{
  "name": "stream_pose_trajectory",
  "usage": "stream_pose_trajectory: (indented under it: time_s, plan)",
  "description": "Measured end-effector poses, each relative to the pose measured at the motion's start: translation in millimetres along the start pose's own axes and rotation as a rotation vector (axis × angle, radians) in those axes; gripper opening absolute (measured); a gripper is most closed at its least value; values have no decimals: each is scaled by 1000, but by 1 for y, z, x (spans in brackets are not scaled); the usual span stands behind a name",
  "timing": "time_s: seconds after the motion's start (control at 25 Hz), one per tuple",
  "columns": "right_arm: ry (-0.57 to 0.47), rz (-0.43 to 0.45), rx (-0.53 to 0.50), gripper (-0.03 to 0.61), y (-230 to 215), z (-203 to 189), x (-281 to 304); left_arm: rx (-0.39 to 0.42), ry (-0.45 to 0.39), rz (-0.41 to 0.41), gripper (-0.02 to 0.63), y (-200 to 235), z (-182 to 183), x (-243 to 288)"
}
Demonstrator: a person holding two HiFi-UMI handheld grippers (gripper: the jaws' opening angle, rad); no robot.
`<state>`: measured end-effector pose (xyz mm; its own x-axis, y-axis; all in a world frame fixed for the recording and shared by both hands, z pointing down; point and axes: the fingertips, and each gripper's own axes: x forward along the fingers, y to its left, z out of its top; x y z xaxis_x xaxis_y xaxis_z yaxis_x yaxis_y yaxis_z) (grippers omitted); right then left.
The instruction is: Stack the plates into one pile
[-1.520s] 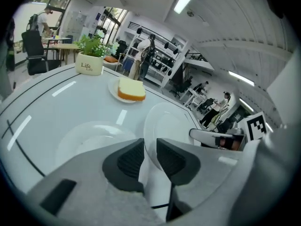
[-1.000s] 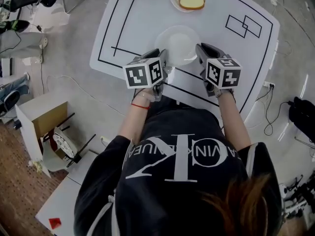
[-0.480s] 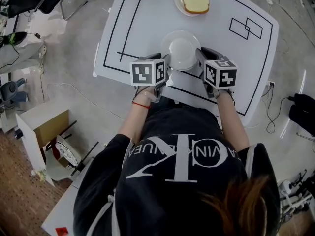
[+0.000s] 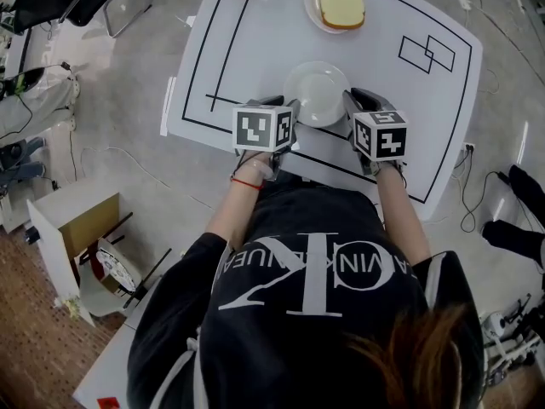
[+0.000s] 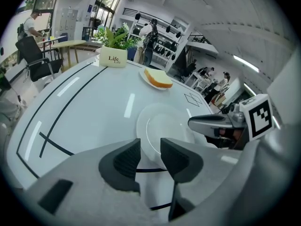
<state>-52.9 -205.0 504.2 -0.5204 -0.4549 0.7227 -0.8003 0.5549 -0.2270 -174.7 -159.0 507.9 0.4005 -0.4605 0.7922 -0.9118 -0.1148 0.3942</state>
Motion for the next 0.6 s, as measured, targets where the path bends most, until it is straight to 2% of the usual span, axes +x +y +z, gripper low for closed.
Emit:
stream_pose_trajectory:
  time_s: [0.28, 0.48, 0.6]
  plan:
    - [-24, 6, 8, 66, 2, 4, -3, 7, -37, 2, 140, 6, 10, -6]
    - [-79, 0, 51, 66, -2, 10, -8, 19, -75, -15, 137, 12, 22, -8]
    - [-126, -15, 75, 51, -3, 14, -13, 42, -108, -29, 107, 15, 31, -9]
